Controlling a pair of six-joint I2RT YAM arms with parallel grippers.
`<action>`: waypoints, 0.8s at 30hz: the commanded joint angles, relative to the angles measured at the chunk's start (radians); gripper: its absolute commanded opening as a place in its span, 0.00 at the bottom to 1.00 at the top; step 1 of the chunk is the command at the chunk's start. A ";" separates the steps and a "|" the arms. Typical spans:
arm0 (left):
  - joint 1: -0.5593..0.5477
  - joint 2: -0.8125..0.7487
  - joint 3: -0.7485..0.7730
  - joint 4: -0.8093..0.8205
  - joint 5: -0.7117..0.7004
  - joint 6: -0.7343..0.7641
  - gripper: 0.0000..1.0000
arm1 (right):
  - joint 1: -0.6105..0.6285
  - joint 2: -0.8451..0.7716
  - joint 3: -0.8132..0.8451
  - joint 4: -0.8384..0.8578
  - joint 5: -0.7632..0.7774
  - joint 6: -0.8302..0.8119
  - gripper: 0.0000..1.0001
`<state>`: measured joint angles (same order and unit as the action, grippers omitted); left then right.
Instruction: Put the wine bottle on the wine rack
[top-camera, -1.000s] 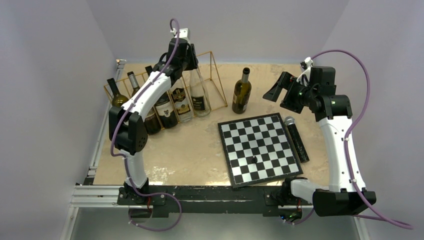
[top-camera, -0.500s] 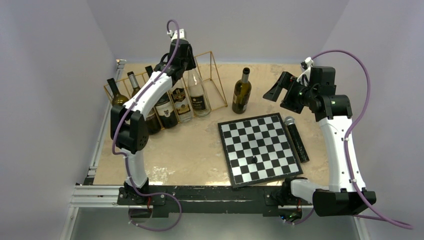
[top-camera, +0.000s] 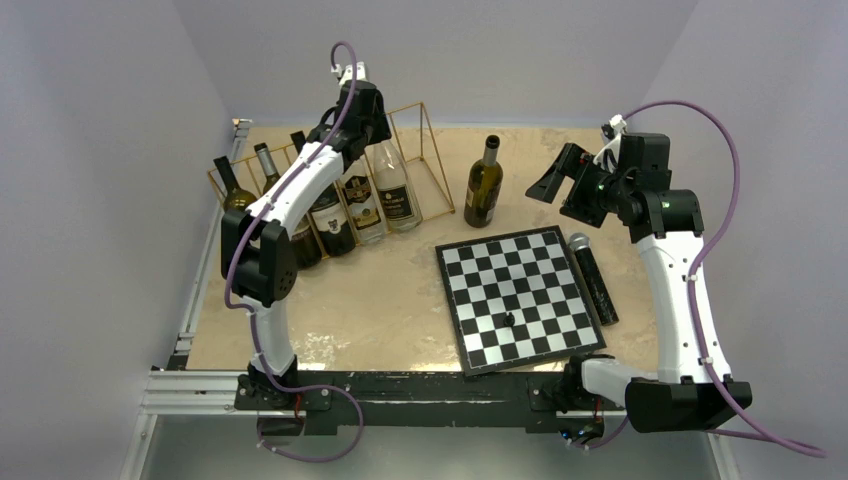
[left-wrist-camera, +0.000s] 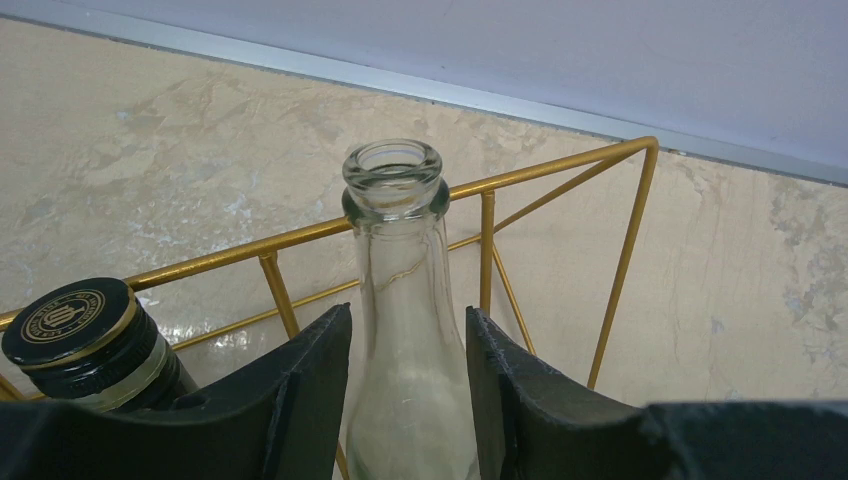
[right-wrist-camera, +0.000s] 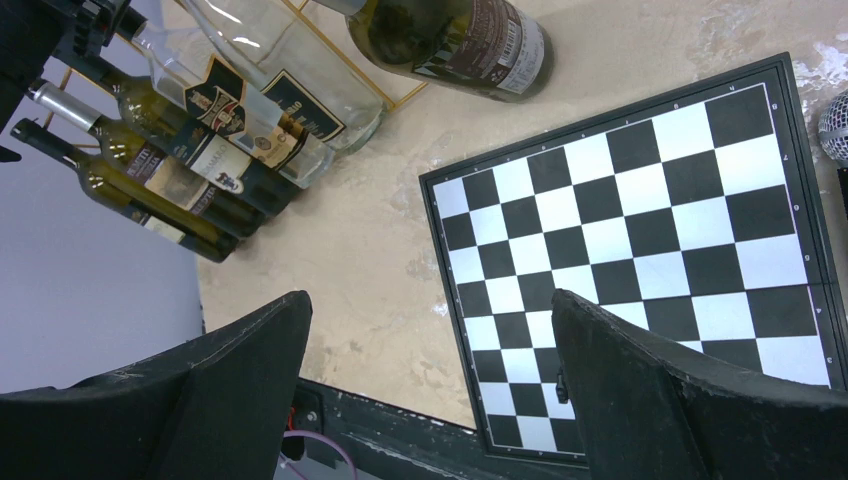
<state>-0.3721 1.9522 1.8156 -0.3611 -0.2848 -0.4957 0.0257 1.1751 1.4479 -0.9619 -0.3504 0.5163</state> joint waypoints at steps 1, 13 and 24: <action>0.005 0.006 0.040 -0.017 0.006 -0.011 0.50 | -0.003 -0.012 -0.007 0.034 0.003 0.007 0.95; 0.006 -0.120 0.035 0.029 0.193 0.018 0.74 | -0.003 -0.008 0.024 0.031 -0.020 -0.007 0.95; -0.050 -0.179 -0.115 0.417 0.990 0.117 0.99 | -0.002 -0.002 0.023 0.038 -0.036 0.001 0.95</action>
<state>-0.3801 1.8023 1.7306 -0.1455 0.3370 -0.4343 0.0257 1.1759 1.4460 -0.9569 -0.3599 0.5159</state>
